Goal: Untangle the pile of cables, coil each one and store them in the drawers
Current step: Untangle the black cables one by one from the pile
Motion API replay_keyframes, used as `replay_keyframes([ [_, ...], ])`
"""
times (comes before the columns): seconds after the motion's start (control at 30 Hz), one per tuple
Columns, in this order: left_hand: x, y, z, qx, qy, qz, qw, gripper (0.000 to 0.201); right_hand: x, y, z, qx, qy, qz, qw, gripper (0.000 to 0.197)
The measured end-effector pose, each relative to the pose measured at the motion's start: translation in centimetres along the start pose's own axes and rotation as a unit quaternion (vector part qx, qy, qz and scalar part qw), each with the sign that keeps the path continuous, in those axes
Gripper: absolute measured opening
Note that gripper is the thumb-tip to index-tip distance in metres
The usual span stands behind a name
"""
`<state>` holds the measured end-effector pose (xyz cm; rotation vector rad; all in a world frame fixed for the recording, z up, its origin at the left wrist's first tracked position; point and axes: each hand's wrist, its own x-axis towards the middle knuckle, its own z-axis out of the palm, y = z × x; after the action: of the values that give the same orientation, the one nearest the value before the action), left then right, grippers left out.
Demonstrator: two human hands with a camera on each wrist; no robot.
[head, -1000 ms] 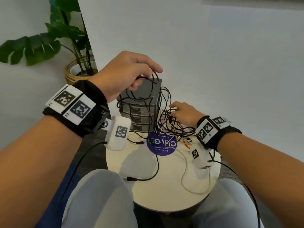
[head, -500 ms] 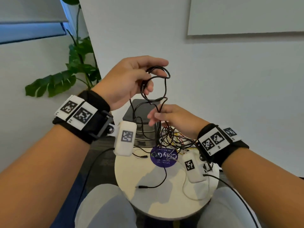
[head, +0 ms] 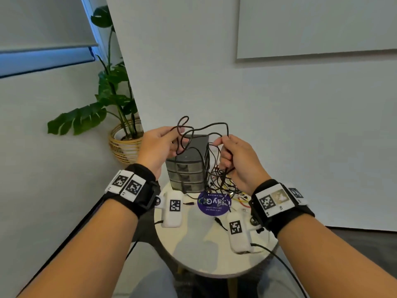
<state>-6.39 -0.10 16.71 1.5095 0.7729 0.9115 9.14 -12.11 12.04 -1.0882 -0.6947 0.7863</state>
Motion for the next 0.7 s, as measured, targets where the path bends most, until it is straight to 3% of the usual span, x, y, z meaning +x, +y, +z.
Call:
replay_keyframes([
  [0.23,-1.5,-3.5,0.7,0.033,-0.002,-0.008,0.999,0.020,0.1,1.5,-1.5,-0.022,0.106,0.008,0.994,0.029],
  [0.5,-1.7,-8.7,1.3,-0.204,-0.057,-0.121,0.970,0.017,0.7,4.7,-3.5,-0.003,0.137,0.092,0.986,0.025],
  [0.7,-1.4,-12.9,1.5,-0.269,-0.080,-0.167,0.945,0.013,1.0,7.1,-4.7,-0.060,0.114,0.114,0.985,0.025],
])
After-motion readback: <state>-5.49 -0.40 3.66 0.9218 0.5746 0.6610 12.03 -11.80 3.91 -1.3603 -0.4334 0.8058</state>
